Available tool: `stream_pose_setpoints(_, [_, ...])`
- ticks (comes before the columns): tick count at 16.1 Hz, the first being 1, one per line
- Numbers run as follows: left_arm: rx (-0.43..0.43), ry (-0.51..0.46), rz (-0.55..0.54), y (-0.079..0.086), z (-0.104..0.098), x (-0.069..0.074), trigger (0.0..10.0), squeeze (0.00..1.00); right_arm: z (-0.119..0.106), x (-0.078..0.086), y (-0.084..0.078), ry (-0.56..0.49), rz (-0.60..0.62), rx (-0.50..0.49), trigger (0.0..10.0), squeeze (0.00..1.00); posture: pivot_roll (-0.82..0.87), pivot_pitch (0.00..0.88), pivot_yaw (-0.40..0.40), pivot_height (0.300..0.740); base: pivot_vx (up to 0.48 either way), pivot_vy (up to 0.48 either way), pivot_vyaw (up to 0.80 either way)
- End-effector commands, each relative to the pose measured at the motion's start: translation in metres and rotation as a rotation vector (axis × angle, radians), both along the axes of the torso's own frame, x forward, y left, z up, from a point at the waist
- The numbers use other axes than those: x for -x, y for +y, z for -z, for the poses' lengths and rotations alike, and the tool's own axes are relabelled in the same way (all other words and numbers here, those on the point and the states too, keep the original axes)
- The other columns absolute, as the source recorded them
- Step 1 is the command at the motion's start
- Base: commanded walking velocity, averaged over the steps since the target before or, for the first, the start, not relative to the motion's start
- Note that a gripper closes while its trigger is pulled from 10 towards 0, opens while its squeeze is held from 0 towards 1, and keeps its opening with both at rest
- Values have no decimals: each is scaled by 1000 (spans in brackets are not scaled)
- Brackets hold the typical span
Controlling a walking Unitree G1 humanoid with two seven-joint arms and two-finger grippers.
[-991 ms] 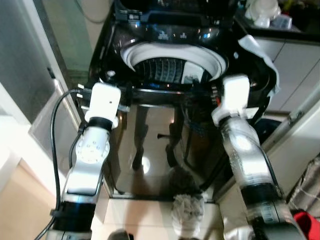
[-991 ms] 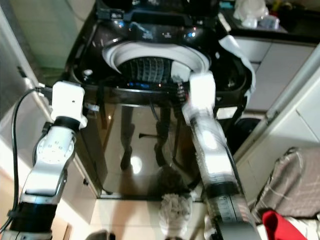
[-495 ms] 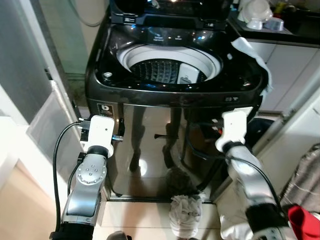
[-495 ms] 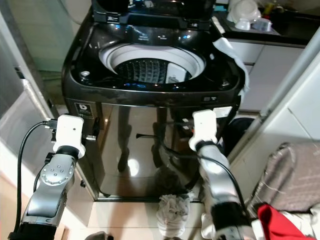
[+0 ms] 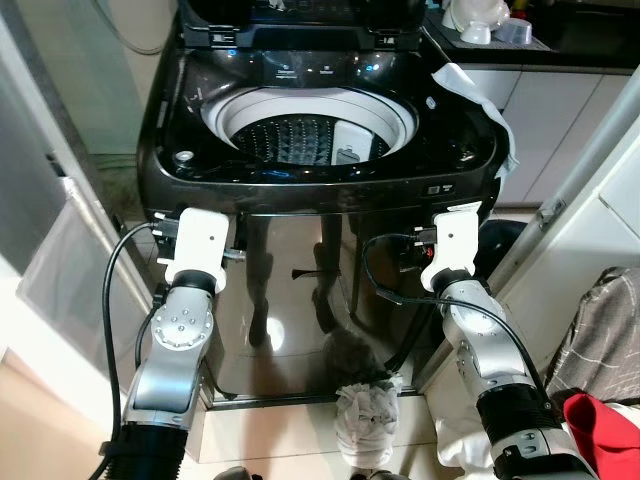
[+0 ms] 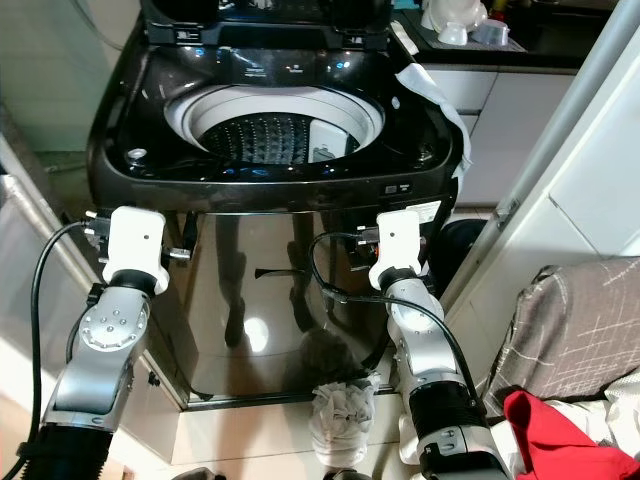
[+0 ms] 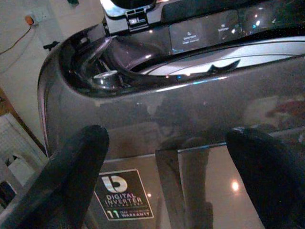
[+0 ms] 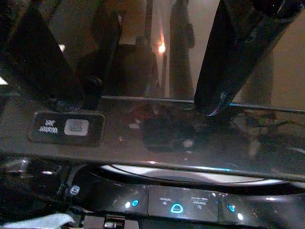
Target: Clothes washing
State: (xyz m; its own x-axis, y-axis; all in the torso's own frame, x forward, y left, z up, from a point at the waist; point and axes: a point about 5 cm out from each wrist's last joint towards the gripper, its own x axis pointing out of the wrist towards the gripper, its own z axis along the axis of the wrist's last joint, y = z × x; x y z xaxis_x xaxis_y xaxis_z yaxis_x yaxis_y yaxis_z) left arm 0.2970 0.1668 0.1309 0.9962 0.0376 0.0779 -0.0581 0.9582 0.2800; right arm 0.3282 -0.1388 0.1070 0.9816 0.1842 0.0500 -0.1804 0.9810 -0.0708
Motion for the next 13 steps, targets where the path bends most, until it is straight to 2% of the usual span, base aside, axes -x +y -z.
stream_pose_setpoints(1, [12, 21, -12, 0, 4, 0, 10000, 0, -4, -3, 2, -10, -13, -3, 10000, 0, -17, 0, -37, 740, -352, -326, 0])
stream_pose_setpoints(4, [35, 1, -17, -4, 2, 0, 10000, 0, -2, -4, 8, 2, -49, -2, 10000, 0, 4, 0, -49, 740, -381, -293, 0])
stream_pose_setpoints(8, [32, -7, -29, -1, 0, -2, 10000, 0, -2, -8, 8, 5, -54, 2, 10000, 0, 9, 0, -49, 740, -390, -281, 0])
stream_pose_setpoints(9, [30, -18, -27, -1, 0, -2, 10000, 0, 0, -8, 10, 15, -70, 24, 10000, 0, 8, 0, -47, 740, 0, 0, -581])
stream_pose_setpoints(11, [95, 0, -11, 0, 1, -3, 10000, 0, 1, -8, 10, 18, -71, 21, 10000, 0, 2, 0, -44, 740, 0, 236, -694])
stream_pose_setpoints(13, [51, -20, -9, -2, -1, -3, 10000, 0, 1, -8, 8, 19, -67, 22, 10000, 0, -1, 0, -43, 740, 0, 232, -672])
